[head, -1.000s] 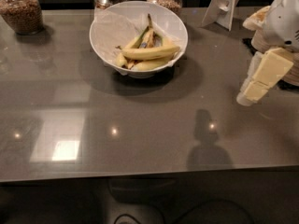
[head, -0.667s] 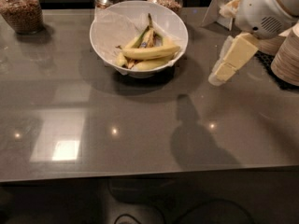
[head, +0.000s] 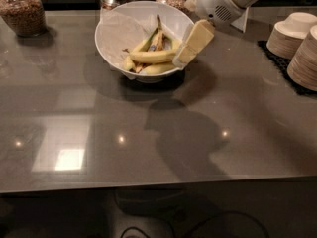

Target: Pick banana from white bowl

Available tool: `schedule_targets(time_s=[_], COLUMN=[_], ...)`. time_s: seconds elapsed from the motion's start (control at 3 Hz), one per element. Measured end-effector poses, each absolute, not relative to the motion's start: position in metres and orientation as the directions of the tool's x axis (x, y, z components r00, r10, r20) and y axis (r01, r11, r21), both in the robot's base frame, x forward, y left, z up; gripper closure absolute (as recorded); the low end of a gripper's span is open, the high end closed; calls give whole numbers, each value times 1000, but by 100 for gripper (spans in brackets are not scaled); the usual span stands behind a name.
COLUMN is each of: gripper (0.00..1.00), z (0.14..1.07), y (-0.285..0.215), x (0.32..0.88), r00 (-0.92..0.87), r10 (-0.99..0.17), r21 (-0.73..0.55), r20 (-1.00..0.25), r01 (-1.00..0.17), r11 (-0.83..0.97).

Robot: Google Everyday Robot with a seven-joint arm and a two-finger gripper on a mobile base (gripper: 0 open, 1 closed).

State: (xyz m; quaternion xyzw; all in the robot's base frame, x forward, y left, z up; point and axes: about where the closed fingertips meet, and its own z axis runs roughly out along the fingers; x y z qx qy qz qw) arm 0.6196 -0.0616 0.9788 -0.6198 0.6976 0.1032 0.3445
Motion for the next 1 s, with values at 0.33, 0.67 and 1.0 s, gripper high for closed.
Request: schedule_targets(time_s=[0.33,0.67,1.0], gripper=[0,0,7], z=[972,967,953], y=[-7,-8,-20], x=[649,648,646], r00=[107,109,119], r10=[-770,-775,-791], r21=[-312,-313,-323], r20=[-629,-622,-600], r01=[-942,-942,-941], r11=[123,118,103])
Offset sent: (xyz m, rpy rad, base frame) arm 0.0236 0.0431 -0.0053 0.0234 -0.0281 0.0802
